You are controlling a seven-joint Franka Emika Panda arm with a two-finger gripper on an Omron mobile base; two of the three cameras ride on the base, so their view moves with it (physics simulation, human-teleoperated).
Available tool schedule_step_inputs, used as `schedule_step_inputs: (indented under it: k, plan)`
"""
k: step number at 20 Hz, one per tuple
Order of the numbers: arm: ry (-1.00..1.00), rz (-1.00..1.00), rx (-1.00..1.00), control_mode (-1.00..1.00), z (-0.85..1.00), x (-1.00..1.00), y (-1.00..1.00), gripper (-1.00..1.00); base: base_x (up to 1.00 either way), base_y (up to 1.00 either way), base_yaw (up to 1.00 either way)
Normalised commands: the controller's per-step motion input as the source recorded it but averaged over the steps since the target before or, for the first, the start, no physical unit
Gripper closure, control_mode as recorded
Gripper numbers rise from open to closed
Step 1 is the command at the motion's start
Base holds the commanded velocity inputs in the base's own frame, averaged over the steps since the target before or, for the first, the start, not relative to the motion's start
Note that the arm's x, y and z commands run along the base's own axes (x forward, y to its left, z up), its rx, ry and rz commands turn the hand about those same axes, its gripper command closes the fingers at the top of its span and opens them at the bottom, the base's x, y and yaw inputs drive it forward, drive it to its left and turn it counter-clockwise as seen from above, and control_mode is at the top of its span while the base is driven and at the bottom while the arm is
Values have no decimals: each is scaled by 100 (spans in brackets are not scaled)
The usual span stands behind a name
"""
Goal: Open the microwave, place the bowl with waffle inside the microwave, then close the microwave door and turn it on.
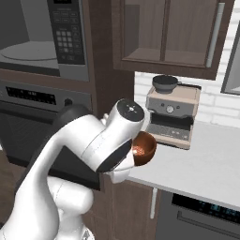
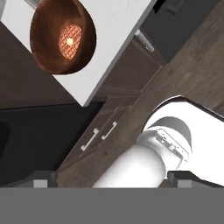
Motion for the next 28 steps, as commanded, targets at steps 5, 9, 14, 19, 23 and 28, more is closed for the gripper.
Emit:
schedule_step_inputs:
  k: [5, 9, 14, 19, 23, 28]
  plan:
    - [0, 1, -1, -100, -16, 59, -24, -100, 0, 0, 0]
    - [0, 12, 0, -100, -20, 54, -36, -100, 0, 0, 0]
    - [0, 14, 0, -100, -27, 53, -21, -100, 0, 0, 0]
    - [0, 12, -3, -100, -43, 44, -5, -100, 0, 0, 0]
    - [0, 6, -4, -100, -46, 32, -10, -100, 0, 0, 0]
    - [0, 1, -1, -100, -28, 32, -20, -100, 0, 0, 0]
